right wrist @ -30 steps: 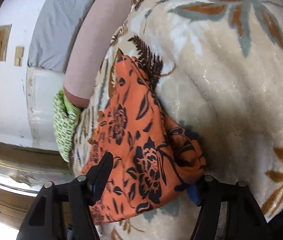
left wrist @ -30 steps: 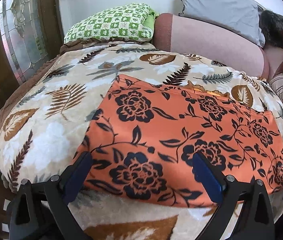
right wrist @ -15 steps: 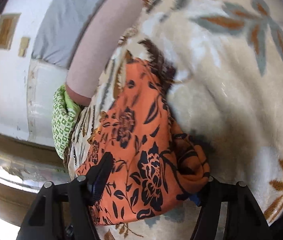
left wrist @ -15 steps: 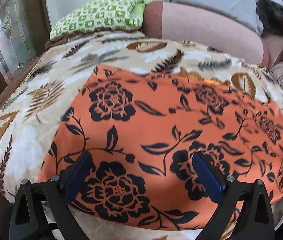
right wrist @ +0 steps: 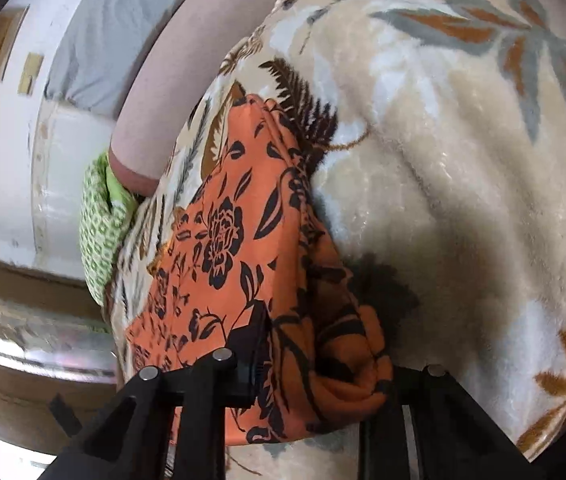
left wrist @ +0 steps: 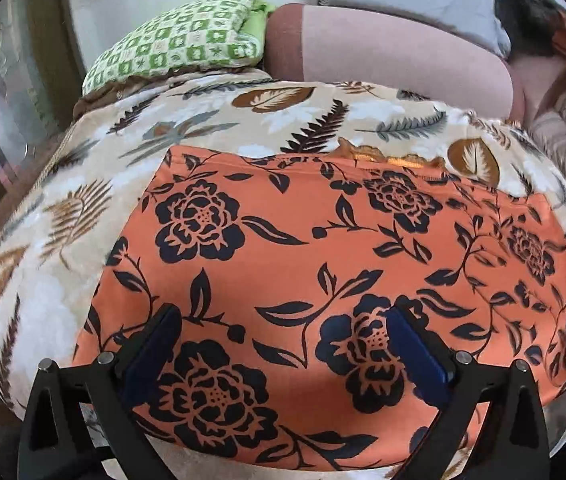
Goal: Fold small clothes
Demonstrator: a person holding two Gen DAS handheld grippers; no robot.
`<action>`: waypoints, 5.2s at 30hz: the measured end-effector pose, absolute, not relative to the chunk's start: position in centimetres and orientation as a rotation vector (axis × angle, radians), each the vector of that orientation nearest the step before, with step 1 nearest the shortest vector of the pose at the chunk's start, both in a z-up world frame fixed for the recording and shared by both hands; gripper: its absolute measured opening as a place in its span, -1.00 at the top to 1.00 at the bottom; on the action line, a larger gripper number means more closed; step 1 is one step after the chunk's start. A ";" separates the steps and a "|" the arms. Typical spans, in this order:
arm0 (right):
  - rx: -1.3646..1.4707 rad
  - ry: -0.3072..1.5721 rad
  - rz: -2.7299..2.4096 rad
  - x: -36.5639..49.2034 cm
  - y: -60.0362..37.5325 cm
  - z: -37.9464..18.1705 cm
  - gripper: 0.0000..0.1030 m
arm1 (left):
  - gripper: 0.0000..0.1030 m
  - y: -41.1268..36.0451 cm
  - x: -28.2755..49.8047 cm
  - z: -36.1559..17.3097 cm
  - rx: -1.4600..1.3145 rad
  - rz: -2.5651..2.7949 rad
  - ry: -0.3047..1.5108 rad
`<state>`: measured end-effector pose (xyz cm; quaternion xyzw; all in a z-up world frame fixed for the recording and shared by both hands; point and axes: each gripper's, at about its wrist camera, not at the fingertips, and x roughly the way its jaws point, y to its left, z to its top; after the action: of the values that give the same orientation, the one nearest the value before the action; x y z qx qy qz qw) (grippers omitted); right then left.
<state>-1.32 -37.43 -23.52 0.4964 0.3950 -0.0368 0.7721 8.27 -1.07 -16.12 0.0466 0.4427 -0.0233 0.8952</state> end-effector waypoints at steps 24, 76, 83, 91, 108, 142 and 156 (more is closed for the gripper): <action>1.022 0.901 -0.088 -0.7 -37.4 -23.4 0.37 | -0.99 -1.1 9.0 -18.7 0.130 -0.030 1.007; 0.719 0.809 -0.010 0.4 -33.3 -15.1 0.62 | -0.98 5.4 5.8 -11.4 -0.115 0.018 0.783; 0.512 0.679 0.228 2.8 -22.9 -5.3 0.63 | -0.98 18.2 -0.5 -6.2 -0.304 0.244 0.582; 0.348 0.777 0.441 6.6 -6.2 -6.8 0.70 | -0.98 27.6 -4.6 -7.5 -0.376 0.394 0.598; 1.034 0.819 -0.116 -8.4 -33.9 -20.2 -0.53 | -0.98 19.1 -1.1 -9.0 -0.270 0.183 0.667; 0.552 0.682 0.146 4.8 -21.3 -6.1 0.71 | -0.98 22.7 -3.1 -9.1 -0.329 0.307 0.655; 0.210 1.027 0.383 11.4 1.2 -14.8 0.72 | -0.98 31.2 -5.9 -11.6 -0.458 0.447 0.659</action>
<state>11.38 1.18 -14.79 0.0996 0.4874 0.1816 0.8483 -5.89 31.23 -11.63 -0.2211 0.3182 0.2157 0.8963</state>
